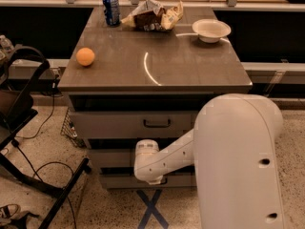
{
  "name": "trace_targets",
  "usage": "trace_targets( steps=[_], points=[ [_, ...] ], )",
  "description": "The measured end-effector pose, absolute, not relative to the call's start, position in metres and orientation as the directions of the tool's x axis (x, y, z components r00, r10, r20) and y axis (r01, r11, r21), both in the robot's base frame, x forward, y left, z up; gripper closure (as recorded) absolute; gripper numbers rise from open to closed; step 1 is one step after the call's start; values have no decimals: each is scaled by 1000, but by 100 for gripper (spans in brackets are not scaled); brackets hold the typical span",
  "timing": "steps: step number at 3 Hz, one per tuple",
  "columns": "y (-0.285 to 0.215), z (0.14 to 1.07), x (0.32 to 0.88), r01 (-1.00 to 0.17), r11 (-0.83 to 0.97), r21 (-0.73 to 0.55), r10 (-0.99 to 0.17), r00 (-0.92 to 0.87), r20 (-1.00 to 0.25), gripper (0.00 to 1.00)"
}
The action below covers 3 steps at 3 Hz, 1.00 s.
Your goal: Open middle drawer
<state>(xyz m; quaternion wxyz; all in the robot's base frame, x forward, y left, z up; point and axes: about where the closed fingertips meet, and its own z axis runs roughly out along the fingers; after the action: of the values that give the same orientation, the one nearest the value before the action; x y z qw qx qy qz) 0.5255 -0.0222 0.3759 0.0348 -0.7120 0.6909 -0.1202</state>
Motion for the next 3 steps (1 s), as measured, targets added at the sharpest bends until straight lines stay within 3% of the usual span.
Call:
trace_targets(
  steps=[2,3],
  points=[
    [-22,390,525,-976,-43,-215,-992,16,123,100],
    [-24,391,523,-975,-40,-217,-993,14,120,100]
  ],
)
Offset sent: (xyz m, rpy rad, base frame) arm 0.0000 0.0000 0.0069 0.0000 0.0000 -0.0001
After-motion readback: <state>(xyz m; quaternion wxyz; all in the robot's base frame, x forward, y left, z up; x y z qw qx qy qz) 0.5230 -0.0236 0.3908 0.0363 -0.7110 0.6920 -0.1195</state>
